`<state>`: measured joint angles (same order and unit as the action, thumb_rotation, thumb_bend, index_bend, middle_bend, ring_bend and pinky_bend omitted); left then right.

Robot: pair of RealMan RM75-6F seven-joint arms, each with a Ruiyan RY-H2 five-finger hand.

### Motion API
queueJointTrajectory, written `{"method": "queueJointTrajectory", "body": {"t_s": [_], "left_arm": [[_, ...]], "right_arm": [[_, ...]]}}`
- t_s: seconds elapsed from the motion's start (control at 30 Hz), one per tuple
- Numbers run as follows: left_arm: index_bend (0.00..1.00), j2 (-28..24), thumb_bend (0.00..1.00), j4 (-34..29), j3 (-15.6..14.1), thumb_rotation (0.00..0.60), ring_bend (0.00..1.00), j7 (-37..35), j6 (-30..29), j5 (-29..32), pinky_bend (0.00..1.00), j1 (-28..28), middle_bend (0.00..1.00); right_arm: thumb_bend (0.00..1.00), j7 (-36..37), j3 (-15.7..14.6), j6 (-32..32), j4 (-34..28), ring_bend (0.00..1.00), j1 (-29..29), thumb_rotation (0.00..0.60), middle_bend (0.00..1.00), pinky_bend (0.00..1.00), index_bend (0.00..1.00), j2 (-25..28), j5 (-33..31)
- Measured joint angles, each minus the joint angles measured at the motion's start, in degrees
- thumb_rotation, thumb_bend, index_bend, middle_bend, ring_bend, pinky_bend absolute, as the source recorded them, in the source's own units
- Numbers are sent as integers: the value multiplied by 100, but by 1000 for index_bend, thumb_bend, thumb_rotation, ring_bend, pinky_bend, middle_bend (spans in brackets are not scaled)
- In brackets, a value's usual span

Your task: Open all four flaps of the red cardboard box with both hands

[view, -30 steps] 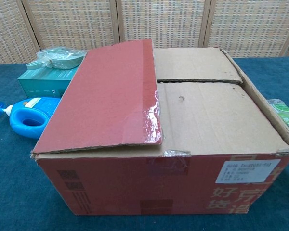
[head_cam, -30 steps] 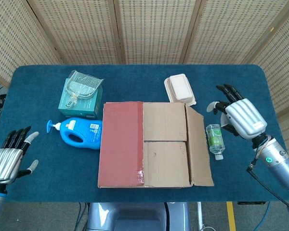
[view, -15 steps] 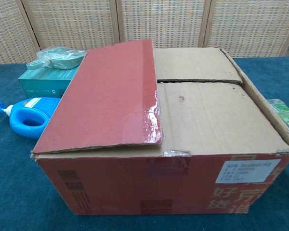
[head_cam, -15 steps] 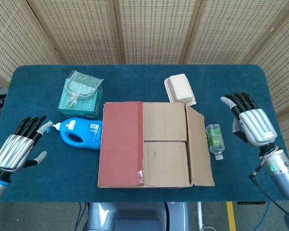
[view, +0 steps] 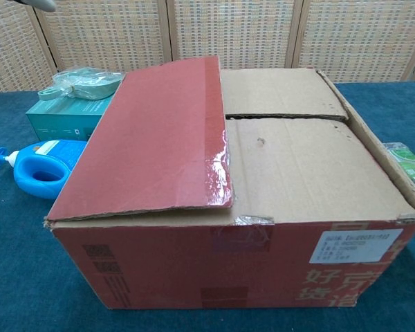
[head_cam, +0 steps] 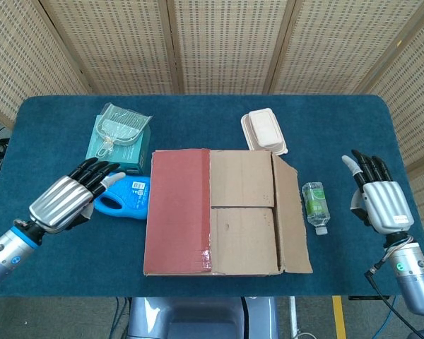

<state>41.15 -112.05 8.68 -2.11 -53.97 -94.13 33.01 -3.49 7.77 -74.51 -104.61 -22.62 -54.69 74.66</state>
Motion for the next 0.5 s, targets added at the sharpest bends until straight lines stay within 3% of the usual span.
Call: {"method": "queueJointTrajectory", "body": {"t_s": [0.2,0.5], "left_arm": [[93,6,1000,80,222,576,0,-522,610,-199,0,742,4],[140,432,1000,294,438,579,0,-888,1640,-286,0,1822,46]], "right_arm": [[981,-49,-39,-76,41,0,109,600,0,0,0,-234,-24],[981,0,-22,-57,186,0,179,600,0,0,0,-395,-43]]}}
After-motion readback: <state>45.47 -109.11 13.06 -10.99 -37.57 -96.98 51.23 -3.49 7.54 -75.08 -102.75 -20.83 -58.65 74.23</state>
